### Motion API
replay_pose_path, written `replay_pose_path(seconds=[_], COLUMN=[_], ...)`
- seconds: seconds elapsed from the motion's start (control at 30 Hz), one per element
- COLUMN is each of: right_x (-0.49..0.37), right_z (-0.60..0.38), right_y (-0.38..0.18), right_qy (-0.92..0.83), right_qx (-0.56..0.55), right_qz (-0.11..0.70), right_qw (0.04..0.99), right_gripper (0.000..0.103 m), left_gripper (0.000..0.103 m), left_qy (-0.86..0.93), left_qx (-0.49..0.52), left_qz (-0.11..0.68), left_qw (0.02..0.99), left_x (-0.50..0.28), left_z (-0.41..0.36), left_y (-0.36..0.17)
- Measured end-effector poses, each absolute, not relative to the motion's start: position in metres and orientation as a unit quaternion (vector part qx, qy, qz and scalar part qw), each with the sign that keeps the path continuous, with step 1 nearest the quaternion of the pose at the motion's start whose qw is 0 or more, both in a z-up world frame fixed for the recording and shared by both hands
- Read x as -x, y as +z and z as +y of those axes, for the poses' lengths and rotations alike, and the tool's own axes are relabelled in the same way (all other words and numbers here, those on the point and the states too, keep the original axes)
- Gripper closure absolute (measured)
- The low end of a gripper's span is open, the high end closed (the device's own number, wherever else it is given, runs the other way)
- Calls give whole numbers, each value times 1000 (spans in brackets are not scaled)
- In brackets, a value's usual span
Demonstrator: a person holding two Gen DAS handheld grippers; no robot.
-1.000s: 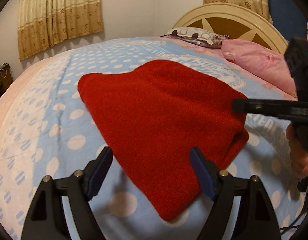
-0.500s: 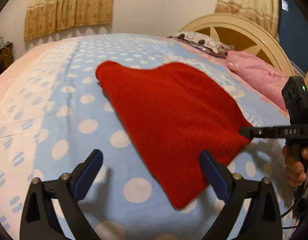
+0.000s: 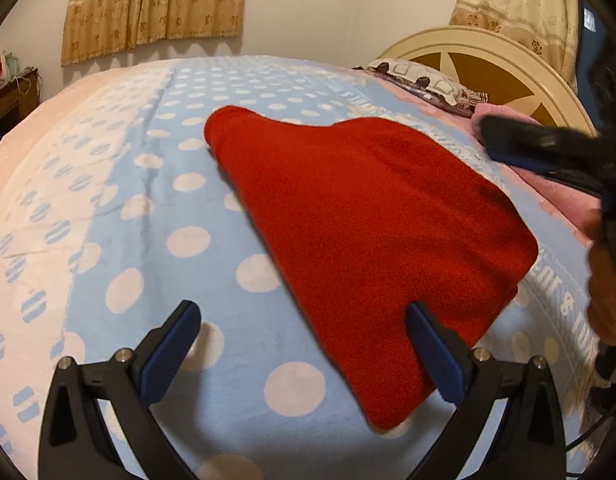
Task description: Fold small clothes
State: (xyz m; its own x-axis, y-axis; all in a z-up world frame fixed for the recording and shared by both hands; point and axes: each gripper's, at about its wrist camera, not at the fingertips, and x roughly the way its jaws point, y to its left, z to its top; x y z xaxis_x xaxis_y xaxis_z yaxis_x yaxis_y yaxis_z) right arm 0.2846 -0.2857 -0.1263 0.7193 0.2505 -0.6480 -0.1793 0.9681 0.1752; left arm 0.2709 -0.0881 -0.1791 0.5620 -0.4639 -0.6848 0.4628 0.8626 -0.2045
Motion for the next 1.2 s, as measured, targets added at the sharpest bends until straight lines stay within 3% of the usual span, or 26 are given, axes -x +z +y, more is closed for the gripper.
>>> replay_pose_path(seconds=[0.2,0.53,0.67,0.83,1.07,1.2], right_x=[-326,-306,-312,-322,-362,-363], right_z=[-311,-274,-256,-283,-333,-362], right_y=[-178,-153,-164,-145,-168,-190], right_qy=[82,83,104,108,79,86], right_qx=[-70,9,35,6,-42,-104], right_qz=[436,404,434,399,455,470], right_qw=[893,911,894,910,886,872], right_gripper=[40,40,40,40,40,40], left_gripper=[0,0,0,0,0,0], left_qy=[-273,-277,-275,-274,-237,-248], left_qx=[16,31,34,71,20,54], left_qz=[397,399,374,340,402,417], left_qw=[876,874,885,897,884,873], left_x=[-272,-275,-267,-276,-325,-327], left_z=[-86,-83,-77,-65,-104,-99], left_y=[-183,-184,-172,-148,-168,-179])
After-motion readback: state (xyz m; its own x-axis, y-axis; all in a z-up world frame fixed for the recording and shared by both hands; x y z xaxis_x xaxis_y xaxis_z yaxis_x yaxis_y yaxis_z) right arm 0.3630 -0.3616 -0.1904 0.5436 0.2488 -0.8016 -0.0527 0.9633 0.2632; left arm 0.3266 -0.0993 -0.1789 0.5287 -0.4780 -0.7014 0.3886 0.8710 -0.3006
